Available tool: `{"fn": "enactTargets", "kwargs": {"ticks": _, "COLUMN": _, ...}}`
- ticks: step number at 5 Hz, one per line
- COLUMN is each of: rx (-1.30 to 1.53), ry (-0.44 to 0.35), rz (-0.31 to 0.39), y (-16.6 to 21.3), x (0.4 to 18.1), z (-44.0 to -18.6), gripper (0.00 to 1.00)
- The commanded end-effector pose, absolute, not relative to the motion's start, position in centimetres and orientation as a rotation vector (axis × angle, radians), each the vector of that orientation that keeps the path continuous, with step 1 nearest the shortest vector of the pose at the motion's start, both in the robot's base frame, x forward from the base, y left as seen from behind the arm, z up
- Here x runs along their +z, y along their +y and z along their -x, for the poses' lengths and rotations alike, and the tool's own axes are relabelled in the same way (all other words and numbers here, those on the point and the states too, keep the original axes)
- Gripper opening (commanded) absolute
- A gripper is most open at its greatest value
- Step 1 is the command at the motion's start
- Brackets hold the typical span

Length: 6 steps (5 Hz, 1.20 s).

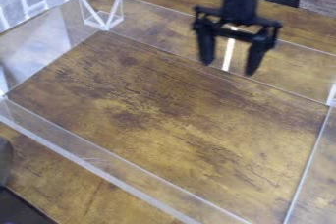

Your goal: Put the green object in the silver pot

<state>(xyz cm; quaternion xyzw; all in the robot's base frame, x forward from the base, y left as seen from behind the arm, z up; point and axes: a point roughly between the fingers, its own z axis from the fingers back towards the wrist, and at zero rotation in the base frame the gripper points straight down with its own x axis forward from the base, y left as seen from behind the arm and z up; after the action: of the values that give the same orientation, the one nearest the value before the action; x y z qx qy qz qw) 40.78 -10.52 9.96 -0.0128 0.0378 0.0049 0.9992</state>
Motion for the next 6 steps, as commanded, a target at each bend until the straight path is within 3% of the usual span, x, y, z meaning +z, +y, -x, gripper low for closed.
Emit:
{"fn": "enactTargets", "kwargs": {"ticks": 1, "rx": 0.014, "ry": -0.045, "rz": 0.035, "y": -12.2, "x": 13.5, "z": -43.8, "gripper": 1.00}}
{"fn": "enactTargets", "kwargs": {"ticks": 3, "rx": 0.021, "ry": -0.061, "rz": 0.019, "y": -12.5, "x": 12.2, "z": -46.0, "gripper": 1.00}}
{"fn": "enactTargets", "kwargs": {"ticks": 6, "rx": 0.015, "ry": -0.040, "rz": 0.013, "y": -12.2, "x": 11.0, "z": -45.8, "gripper": 1.00}}
